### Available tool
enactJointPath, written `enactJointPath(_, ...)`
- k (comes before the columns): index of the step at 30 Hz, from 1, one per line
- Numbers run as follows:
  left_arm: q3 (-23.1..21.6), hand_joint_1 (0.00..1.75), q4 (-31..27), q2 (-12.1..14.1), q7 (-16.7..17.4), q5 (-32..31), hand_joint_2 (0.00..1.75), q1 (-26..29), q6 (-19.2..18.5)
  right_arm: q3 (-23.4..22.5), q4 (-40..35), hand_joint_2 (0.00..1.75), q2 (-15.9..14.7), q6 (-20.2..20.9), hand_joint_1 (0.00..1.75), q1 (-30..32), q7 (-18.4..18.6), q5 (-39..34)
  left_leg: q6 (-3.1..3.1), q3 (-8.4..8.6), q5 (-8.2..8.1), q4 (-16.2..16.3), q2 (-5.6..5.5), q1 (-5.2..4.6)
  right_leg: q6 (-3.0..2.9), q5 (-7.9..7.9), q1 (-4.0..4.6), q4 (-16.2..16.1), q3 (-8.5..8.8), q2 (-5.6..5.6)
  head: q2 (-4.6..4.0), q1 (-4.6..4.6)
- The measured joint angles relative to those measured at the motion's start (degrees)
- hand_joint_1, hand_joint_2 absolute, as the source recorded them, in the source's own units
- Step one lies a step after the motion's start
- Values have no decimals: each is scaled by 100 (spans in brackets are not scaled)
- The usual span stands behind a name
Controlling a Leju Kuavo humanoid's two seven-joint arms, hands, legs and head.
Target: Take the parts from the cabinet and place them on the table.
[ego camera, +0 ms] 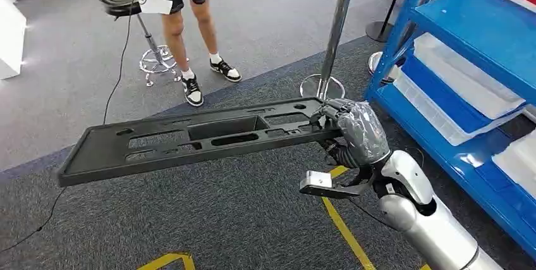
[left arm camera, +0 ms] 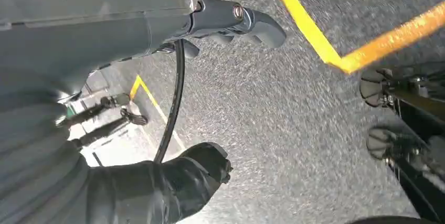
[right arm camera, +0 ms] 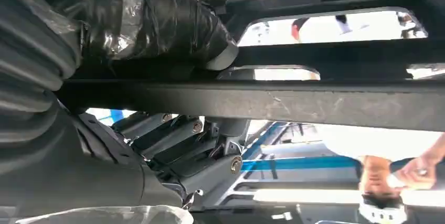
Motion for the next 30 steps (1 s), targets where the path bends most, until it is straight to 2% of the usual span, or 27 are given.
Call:
enactJointPath(1, 0, 0, 0, 7, 0, 0, 175, -6, 0, -4, 0, 175, 0, 0, 175, -6, 0, -2, 57, 68, -4, -73, 31, -101, 56, 17, 16, -11, -17, -51, 0, 0)
enactJointPath(4, 2, 0, 0, 13, 0, -4, 175, 31, 2, -4, 0, 175, 0, 0, 175, -5, 4, -2, 203, -33, 34, -127, -117, -160, 170, 60, -13, -66, -6, -224, 0, 4)
enactJointPath(5, 2, 0, 0, 28, 2, -9, 175, 36, 0, -4, 0, 175, 7, 0, 175, -5, 11, -2, 286, 33, 103, -264, -173, -114, 222, 11, -11, -41, -7, -170, 0, 2)
enactJointPath(6, 4, 0, 0, 26, 2, -11, 175, 39, 2, -4, 4, 175, 7, 0, 175, 0, 15, -2, 318, 48, 140, -316, -227, -115, 218, -80, -32, 62, -40, 189, 0, 20)
enactJointPath(7, 7, 0, 0, 26, 4, -17, 175, 34, 0, -7, 2, 175, 9, -2, 175, -1, 15, -4, 372, 45, 162, -320, -267, -118, 176, -290, -28, 352, -177, 438, 0, 11)
enactJointPath(8, 18, 0, 0, 26, 11, -26, 175, 20, 2, -13, 2, 175, 2, -4, 175, 8, 17, -13, 382, 30, 161, -313, -321, -121, 156, -517, -19, 776, -372, 537, 0, 20)
enactJointPath(9, 26, 0, 0, 26, 13, -33, 175, 20, 2, -15, 2, 175, -2, -4, 175, 19, 24, -15, 393, 17, 161, -302, -401, -137, 151, -732, 2, 1289, -620, 571, 0, 20)
enactJointPath(10, 28, 0, 0, 24, 13, -50, 175, 11, 2, -13, 6, 175, -2, -4, 175, 34, 39, -15, 400, 3, 164, -281, -478, -146, 150, -818, 8, 1636, -799, 575, 0, 17)
enactJointPath(11, 28, 0, 0, 20, 13, -68, 175, 9, 0, -15, 11, 175, -2, -4, 175, 46, 44, -15, 401, -11, 162, -254, -560, -151, 149, -754, 13, 1727, -864, 574, 0, 18)
enactJointPath(12, 31, 0, 0, 15, 15, -70, 175, 5, 0, -17, 11, 175, -2, -4, 175, 47, 44, -15, 405, -21, 155, -218, -646, -151, 143, -568, 13, 1549, -793, 577, 0, 17)
enactJointPath(13, 31, 0, 0, 13, 15, -74, 175, 4, 0, -17, 11, 175, -2, -4, 175, 46, 44, -15, 400, -24, 135, -173, -731, -147, 137, -292, 4, 1137, -601, 587, 0, 20)
enactJointPath(14, 33, 0, 0, 11, 15, -79, 175, 3, 0, -20, 11, 175, -2, -4, 175, 43, 39, -15, 386, -29, 105, -114, -816, -145, 134, -2, -16, 615, -355, 663, 0, 20)
enactJointPath(15, 37, 0, 0, 11, 15, -83, 175, 4, 0, -22, 11, 175, -2, -4, 175, 39, 39, -13, 367, -68, 68, -40, -885, -133, 135, 61, -40, 262, -204, 938, 0, 22)
enactJointPath(16, 39, 0, 0, 15, 15, -85, 175, -10, 2, -20, 13, 175, 0, -4, 175, 44, 39, -13, 339, -159, 53, 68, -952, -168, 159, 14, -59, 195, -219, 1197, 0, 13)
enactJointPath(17, 39, 0, 0, 22, 15, -85, 175, -19, 2, -28, 7, 175, -4, -9, 175, 49, 44, -15, 317, -227, 72, 66, -1027, -139, 159, 12, -63, 240, -243, 1121, 0, 13)
enactJointPath(19, 42, 0, 0, 15, 15, -90, 175, 22, -2, -35, 4, 175, -4, -11, 175, 34, 44, -9, 227, -270, 125, 30, -1178, -87, 106, 33, -9, 206, -248, 982, 0, 13)
enactJointPath(20, 42, 0, 0, 19, 15, -96, 175, 25, -2, -35, 4, 175, -2, -11, 175, 27, 44, -9, 203, -276, 132, 45, -1235, -96, 66, 65, -59, 133, -224, 907, 0, 17)
enactJointPath(21, 42, 0, 0, 13, 15, -103, 175, 32, -2, -35, 0, 175, 2, -11, 175, 7, 44, -9, 186, -312, 81, 126, -919, -123, 39, 86, -55, 85, -174, 804, 0, 1)
enactJointPath(22, 42, 0, 0, 17, 17, -105, 175, 21, -2, -37, -2, 175, 2, -13, 175, 5, 44, -9, 141, -409, -78, 348, -617, -130, 16, 96, -50, 51, -142, 731, 0, -35)
enactJointPath(23, 44, 0, 0, 22, 17, -105, 175, 8, -2, -39, -2, 175, -2, -11, 175, 6, 42, -9, 105, -589, -271, 708, -476, -106, 16, 96, -35, 40, -131, 642, 0, -31)
enactJointPath(24, 48, 0, 0, 22, 17, -103, 175, -11, 0, -44, 0, 175, -2, -11, 175, 5, 44, -9, 81, -815, -477, 1162, -407, -80, 15, 94, -22, 41, -133, 549, 0, -35)
enactJointPath(25, 48, 0, 0, 20, 18, -103, 175, -23, -2, -44, 0, 175, -2, -11, 175, 6, 44, -9, 66, -979, -593, 1484, -380, -60, 13, 88, -13, 42, -137, 471, 0, -33)
enactJointPath(26, 48, 0, 0, 7, 17, -105, 175, -27, -2, -42, 2, 175, -2, -11, 175, 8, 44, -9, 55, -1098, -614, 1703, -373, -35, 13, 81, -6, 43, -136, 374, 0, -35)
enactJointPath(27, 48, 0, 0, 4, 17, -122, 175, -24, -2, -44, 2, 175, -2, -13, 175, 8, 44, -9, 52, -1056, -510, 1619, -372, -28, 20, 69, -2, 43, -130, 300, 0, -33)
enactJointPath(28, 50, 0, 0, 4, 17, -125, 175, -15, -2, -44, 2, 175, -2, -13, 175, 7, 44, -7, 59, -881, -296, 1283, -363, -28, 25, 58, 2, 42, -115, 228, 0, -35)
enactJointPath(29, 52, 0, 0, 4, 17, -131, 175, -9, -2, -46, 2, 175, -2, -13, 175, 1, 44, 0, 76, -614, -49, 793, -323, -30, 31, 41, 2, 40, -94, 164, 0, -33)
enactJointPath(30, 57, 0, 0, 9, 17, -136, 175, -5, -2, -50, 0, 175, -2, -13, 175, -10, 44, 2, 106, -302, 187, 232, -172, -47, 40, 25, 2, 37, -67, 103, 0, -33)
